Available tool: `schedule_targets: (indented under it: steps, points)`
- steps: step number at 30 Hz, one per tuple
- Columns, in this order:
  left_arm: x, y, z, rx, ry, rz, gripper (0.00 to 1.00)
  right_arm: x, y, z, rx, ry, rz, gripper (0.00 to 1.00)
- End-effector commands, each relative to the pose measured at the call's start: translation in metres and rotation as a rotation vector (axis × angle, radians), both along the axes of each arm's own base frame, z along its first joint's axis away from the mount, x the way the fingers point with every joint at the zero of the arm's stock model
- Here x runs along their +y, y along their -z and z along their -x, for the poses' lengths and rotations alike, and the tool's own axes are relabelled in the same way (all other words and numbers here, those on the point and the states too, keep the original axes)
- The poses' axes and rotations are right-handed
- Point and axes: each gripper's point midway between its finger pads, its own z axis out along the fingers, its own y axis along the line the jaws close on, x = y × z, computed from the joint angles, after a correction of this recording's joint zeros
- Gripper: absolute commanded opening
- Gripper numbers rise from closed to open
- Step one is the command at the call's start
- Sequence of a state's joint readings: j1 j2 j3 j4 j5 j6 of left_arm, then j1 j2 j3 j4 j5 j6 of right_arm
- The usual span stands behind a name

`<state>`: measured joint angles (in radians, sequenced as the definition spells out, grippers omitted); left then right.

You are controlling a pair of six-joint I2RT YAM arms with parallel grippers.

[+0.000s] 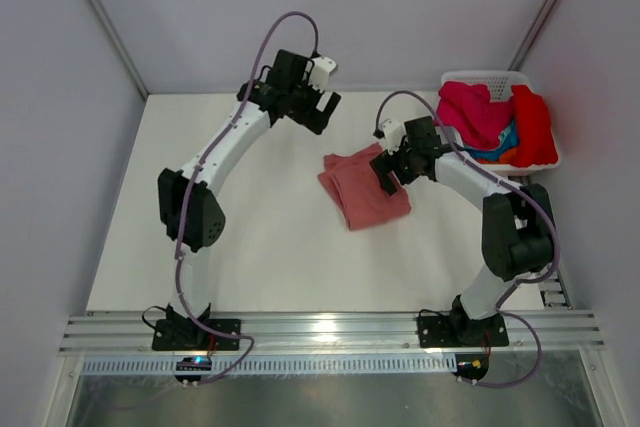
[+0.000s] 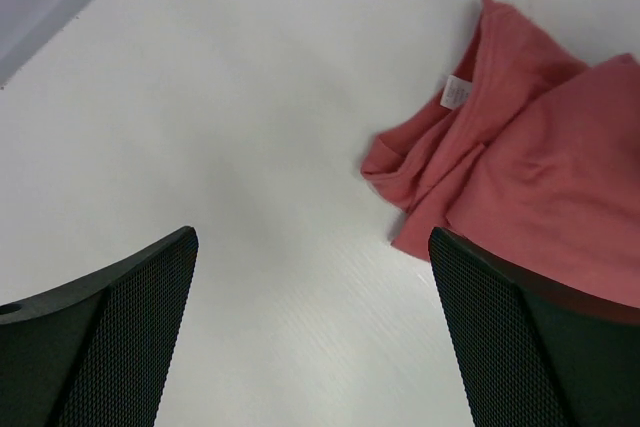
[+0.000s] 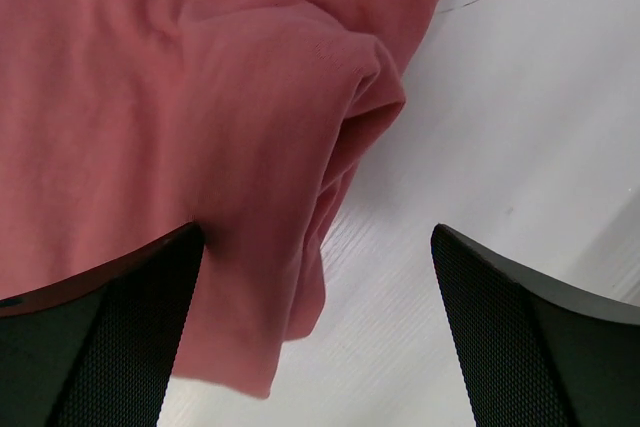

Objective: Fold and stack the t-shirts
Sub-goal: Fold the tshirt

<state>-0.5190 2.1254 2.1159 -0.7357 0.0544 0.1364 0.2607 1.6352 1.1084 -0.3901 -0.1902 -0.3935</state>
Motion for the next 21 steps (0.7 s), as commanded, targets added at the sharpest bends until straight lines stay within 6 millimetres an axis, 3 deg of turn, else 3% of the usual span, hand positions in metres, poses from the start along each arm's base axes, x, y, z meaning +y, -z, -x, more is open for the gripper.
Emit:
schedule_targets:
  steps: [1, 5, 10, 15, 20, 21]
  points:
    - [-0.003, -0.048, 0.047, 0.042, 0.09, 0.104, 0.99, -0.002, -0.004, -0.042, -0.113, 0.011, 0.056, 0.99]
    - [0.0, -0.059, 0.075, 0.09, 0.155, 0.117, 0.99, 0.001, 0.008, -0.062, -0.112, 0.012, 0.071, 1.0]
    - [0.004, -0.055, 0.098, 0.148, 0.206, 0.119, 0.99, 0.008, 0.02, -0.081, -0.105, 0.038, 0.052, 0.99]
    - [-0.003, -0.045, 0.12, 0.233, 0.291, 0.15, 0.99, 0.018, 0.008, -0.089, -0.09, 0.038, 0.018, 0.99]
    - [-0.009, -0.032, 0.129, 0.299, 0.345, 0.162, 0.99, 0.025, -0.026, -0.1, -0.139, 0.044, -0.018, 0.99]
    - [-0.01, -0.031, 0.131, 0.31, 0.351, 0.166, 0.99, 0.025, -0.024, -0.101, -0.132, 0.046, -0.016, 0.99]
